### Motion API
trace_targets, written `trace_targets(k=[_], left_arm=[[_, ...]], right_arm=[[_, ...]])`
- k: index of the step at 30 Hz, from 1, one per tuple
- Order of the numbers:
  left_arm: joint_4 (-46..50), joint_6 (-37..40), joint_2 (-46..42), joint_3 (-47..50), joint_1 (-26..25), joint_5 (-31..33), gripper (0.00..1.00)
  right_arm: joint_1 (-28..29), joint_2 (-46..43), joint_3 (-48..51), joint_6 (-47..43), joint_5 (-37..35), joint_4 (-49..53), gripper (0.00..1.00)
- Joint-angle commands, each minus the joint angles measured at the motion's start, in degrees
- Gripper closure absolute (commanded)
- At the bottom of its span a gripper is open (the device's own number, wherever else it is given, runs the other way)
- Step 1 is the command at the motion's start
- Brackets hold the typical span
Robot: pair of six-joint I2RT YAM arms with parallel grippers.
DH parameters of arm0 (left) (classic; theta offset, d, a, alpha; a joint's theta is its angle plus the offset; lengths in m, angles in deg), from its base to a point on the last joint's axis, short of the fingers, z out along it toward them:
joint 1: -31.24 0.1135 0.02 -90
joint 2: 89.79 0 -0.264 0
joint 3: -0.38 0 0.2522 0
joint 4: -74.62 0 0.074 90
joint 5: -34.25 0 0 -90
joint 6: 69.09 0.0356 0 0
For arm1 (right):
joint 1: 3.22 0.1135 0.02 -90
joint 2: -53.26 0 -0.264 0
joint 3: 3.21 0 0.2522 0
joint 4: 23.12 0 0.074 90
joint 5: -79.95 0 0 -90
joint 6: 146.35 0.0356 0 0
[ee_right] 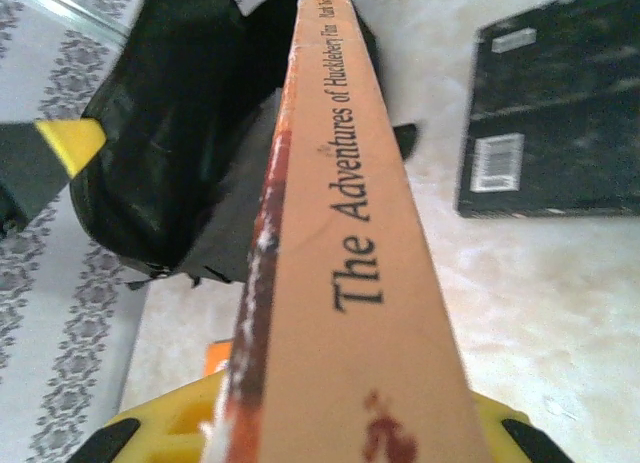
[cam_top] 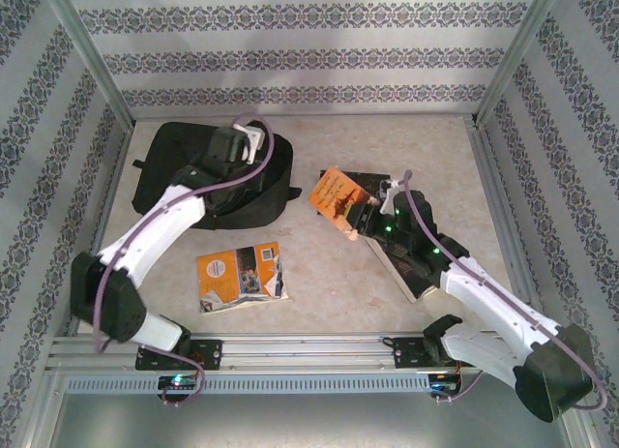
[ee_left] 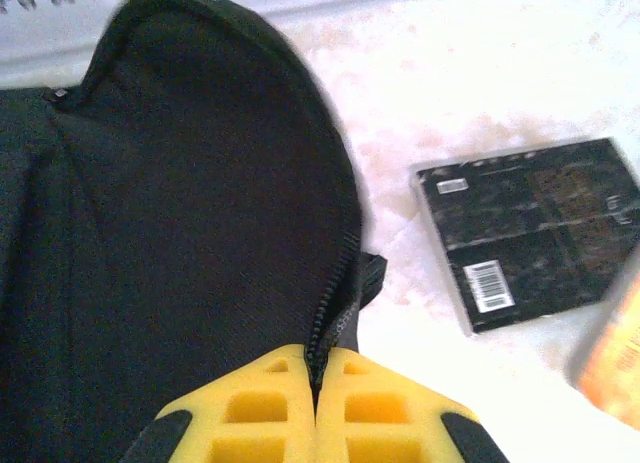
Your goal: Pack the student bag
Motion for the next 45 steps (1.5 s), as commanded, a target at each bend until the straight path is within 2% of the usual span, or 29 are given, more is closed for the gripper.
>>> trace_targets(k=[1, 8, 12, 13, 14, 16, 17, 19, 25, 31, 36, 39, 42, 45], left_arm=[[-3.31, -3.16, -5.87, 4.13, 0.08, -5.28, 1.00], [-10.64, -12.08, -12.43, 10.88, 0.08, -18.14, 1.00], [-9.48, -13.09, -13.11, 12.08, 0.09, -19.30, 1.00], [-7.99, -12.24, -13.10, 12.02, 0.09, -18.88, 0.97], [-6.17, -11.27, -12.91, 11.72, 0.09, -17.79, 0.85], [-2.72, -9.78, -12.29, 10.58, 0.17, -15.27, 0.55], [-1.32, -9.08, -11.90, 9.71, 0.21, -13.90, 0.46], [0.56, -7.87, -11.11, 7.85, 0.46, -11.18, 0.35], [4.37, -3.73, -5.09, -0.73, 1.80, -2.57, 0.24], [5.92, -2.77, 4.53, -9.26, 3.66, -3.17, 0.20], [5.99, -2.15, 9.84, -12.40, 4.41, -2.36, 0.22], [6.78, -2.57, 12.34, -14.37, 5.04, -4.40, 0.31], [7.50, -2.63, 14.25, -16.27, 5.14, -6.21, 0.52], [6.40, -3.27, 14.77, -17.43, 5.26, -9.31, 0.85]], right_arm=[[-0.55, 4.56, -5.27, 1.98, 5.39, -5.48, 1.00], [0.66, 20.50, -14.82, 10.71, 11.33, -12.86, 1.00], [1.61, 27.74, -18.05, 15.38, 13.04, -14.51, 1.00], [2.02, 29.08, -18.10, 16.94, 14.07, -16.79, 1.00], [2.45, 30.20, -18.20, 18.39, 15.02, -19.30, 1.00], [3.57, 31.81, -19.14, 19.44, 16.96, -22.47, 1.00], [4.18, 32.55, -20.03, 19.20, 18.05, -23.44, 1.00], [5.02, 33.04, -21.08, 18.37, 18.41, -23.35, 1.00], [5.55, 32.70, -21.48, 16.69, 18.26, -23.13, 1.00], [5.85, 31.74, -21.50, 15.58, 18.66, -22.83, 1.00], [5.90, 31.83, -21.49, 15.52, 18.75, -23.15, 1.00], [5.94, 31.69, -21.17, 15.39, 18.10, -23.05, 1.00], [5.94, 31.52, -21.22, 14.58, 18.04, -22.71, 1.00], [5.82, 31.45, -21.16, 13.18, 17.40, -21.40, 1.00]])
